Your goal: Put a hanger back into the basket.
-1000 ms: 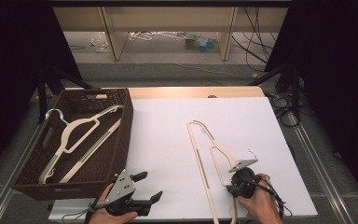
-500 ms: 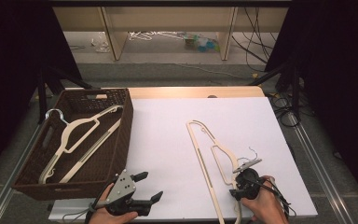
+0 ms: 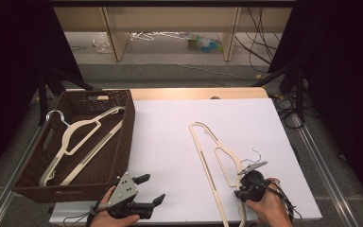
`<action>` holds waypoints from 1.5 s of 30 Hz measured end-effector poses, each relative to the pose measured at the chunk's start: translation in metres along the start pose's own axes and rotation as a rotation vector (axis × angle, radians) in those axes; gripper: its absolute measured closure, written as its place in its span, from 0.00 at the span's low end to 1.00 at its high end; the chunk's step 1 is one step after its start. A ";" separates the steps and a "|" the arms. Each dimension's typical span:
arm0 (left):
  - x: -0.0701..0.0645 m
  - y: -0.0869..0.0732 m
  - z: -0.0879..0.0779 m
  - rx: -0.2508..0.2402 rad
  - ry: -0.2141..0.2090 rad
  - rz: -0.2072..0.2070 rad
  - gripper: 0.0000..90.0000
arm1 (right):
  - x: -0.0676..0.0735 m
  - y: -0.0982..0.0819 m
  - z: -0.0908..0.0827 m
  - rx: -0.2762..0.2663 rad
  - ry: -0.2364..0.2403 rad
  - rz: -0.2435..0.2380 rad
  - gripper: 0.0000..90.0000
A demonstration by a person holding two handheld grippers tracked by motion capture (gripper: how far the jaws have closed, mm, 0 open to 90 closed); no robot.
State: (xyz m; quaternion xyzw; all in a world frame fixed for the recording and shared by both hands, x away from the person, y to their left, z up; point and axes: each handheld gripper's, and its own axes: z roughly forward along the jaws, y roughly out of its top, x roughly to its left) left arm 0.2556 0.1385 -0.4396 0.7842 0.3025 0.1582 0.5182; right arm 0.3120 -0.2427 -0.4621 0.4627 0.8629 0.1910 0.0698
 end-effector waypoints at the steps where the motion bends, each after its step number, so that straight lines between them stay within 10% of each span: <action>1: 0.000 0.000 0.000 0.000 0.000 0.003 0.26 | -0.001 0.000 0.000 -0.005 0.004 0.010 0.79; 9: 0.000 0.000 0.000 0.001 -0.006 0.002 0.26 | -0.018 0.006 0.003 -0.004 -0.024 0.011 1.00; 11: 0.000 0.000 0.001 -0.003 -0.009 0.004 0.26 | -0.026 0.003 -0.001 -0.030 0.054 0.045 0.92; 17: 0.000 0.000 0.002 0.001 -0.010 0.007 0.26 | -0.016 0.004 -0.007 -0.041 0.049 0.077 0.73; 28: 0.000 0.000 0.002 0.000 -0.007 0.005 0.26 | 0.002 0.011 0.004 0.038 -0.023 0.034 0.72; 45: 0.000 0.000 0.002 0.005 -0.004 0.010 0.26 | -0.007 0.015 0.004 0.043 0.032 0.075 0.70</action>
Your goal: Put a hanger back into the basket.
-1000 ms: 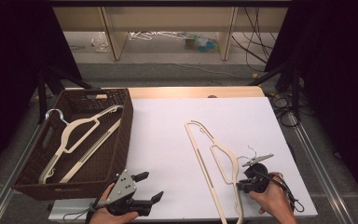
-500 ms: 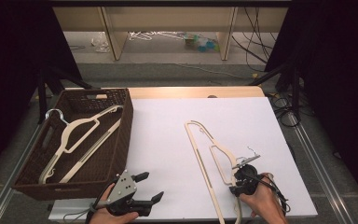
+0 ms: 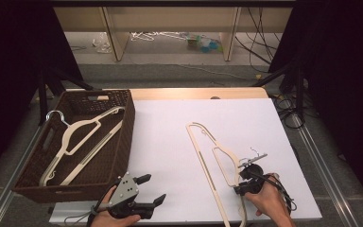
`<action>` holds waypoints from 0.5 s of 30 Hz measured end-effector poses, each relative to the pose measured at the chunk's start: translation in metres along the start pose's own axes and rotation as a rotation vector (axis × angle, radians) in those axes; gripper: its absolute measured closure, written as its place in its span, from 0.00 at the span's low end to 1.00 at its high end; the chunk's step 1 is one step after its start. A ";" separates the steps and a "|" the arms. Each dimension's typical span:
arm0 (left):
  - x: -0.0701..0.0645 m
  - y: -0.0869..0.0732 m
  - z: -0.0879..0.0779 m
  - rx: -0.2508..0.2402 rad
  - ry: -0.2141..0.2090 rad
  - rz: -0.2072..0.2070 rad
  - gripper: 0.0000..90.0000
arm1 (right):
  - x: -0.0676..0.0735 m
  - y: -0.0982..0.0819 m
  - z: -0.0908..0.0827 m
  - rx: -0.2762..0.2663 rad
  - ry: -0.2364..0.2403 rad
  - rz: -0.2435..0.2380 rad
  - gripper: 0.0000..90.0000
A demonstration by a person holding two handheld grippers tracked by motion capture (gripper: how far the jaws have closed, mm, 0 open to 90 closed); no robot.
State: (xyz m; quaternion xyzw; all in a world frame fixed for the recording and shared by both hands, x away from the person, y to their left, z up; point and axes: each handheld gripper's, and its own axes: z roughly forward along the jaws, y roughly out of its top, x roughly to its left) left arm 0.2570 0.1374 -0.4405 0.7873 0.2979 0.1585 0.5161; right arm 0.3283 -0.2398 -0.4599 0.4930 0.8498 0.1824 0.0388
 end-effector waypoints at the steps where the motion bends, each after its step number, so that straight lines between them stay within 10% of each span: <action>1: 0.000 0.000 0.000 -0.001 -0.001 -0.003 0.26 | 0.003 0.000 0.000 0.003 -0.016 -0.006 0.70; 15: -0.001 0.001 -0.001 -0.008 -0.004 0.002 0.26 | 0.017 -0.003 -0.002 0.053 -0.079 -0.012 0.64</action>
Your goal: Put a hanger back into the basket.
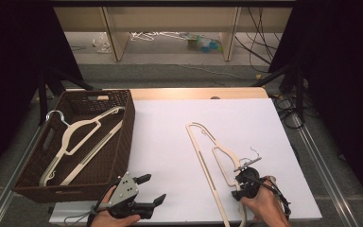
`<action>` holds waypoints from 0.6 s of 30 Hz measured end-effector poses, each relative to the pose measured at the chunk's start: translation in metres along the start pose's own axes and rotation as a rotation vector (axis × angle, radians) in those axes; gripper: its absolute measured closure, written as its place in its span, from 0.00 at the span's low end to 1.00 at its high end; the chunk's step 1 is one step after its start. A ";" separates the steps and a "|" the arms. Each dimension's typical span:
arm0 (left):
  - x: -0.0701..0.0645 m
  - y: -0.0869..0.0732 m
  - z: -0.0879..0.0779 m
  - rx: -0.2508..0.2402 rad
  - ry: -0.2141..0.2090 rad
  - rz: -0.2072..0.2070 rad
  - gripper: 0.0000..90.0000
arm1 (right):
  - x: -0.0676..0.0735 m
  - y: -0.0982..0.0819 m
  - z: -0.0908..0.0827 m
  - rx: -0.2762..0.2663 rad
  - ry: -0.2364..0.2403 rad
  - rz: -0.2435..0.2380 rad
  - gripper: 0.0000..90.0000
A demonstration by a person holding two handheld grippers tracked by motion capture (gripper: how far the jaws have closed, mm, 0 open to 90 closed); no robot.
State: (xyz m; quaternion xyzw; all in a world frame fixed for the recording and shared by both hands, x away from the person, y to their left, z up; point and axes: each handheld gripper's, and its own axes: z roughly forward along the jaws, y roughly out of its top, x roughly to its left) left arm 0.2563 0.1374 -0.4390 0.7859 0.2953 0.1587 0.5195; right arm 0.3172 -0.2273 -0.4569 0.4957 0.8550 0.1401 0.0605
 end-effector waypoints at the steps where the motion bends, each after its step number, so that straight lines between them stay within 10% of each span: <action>1: 0.000 0.000 0.000 -0.003 -0.003 0.000 0.26 | -0.001 -0.001 0.000 -0.009 0.007 -0.010 0.64; 18: -0.001 0.000 0.001 -0.002 -0.003 -0.001 0.26 | -0.002 -0.002 0.001 -0.002 -0.012 0.013 0.75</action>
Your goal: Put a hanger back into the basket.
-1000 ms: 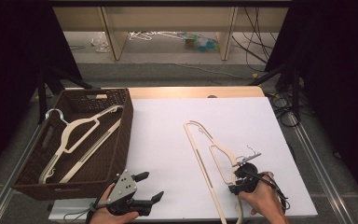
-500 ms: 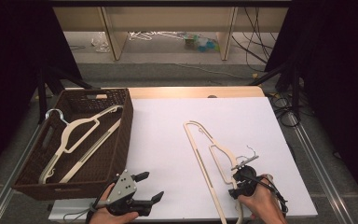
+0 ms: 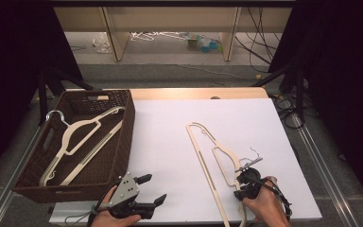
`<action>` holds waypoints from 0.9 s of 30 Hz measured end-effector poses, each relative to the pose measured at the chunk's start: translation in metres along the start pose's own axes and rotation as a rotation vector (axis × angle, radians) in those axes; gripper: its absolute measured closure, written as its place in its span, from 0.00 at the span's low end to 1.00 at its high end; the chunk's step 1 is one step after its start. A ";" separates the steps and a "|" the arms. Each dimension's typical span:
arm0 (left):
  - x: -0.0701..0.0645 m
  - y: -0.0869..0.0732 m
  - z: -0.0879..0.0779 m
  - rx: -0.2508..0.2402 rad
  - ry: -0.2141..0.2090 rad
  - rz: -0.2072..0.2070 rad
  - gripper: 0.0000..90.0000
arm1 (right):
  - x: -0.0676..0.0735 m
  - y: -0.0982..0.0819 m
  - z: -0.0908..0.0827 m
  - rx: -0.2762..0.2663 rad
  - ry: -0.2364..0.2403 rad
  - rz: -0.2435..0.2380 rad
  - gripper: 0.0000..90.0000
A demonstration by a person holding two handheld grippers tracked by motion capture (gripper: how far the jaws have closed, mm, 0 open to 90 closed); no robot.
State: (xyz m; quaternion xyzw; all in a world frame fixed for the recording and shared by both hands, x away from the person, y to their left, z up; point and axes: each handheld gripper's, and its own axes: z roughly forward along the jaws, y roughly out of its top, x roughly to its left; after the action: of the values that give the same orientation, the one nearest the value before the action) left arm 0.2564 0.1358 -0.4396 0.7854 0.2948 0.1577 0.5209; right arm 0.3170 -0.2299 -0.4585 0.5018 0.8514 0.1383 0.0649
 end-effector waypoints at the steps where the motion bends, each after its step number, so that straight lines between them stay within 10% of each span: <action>1: 0.000 0.000 0.000 0.000 0.000 0.000 0.26 | -0.002 -0.001 -0.001 0.001 0.018 0.002 0.76; 17: 0.001 0.000 0.003 0.006 0.001 0.004 0.26 | -0.017 0.004 -0.002 0.006 0.079 -0.173 0.88; 27: 0.012 0.028 0.050 0.037 -0.001 0.044 0.26 | -0.017 0.007 -0.015 -0.038 0.051 -0.307 0.89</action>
State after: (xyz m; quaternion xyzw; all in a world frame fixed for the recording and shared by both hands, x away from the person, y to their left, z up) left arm 0.3015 0.0987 -0.4350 0.8014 0.2800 0.1634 0.5027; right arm 0.3275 -0.2438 -0.4427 0.3606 0.9168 0.1553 0.0730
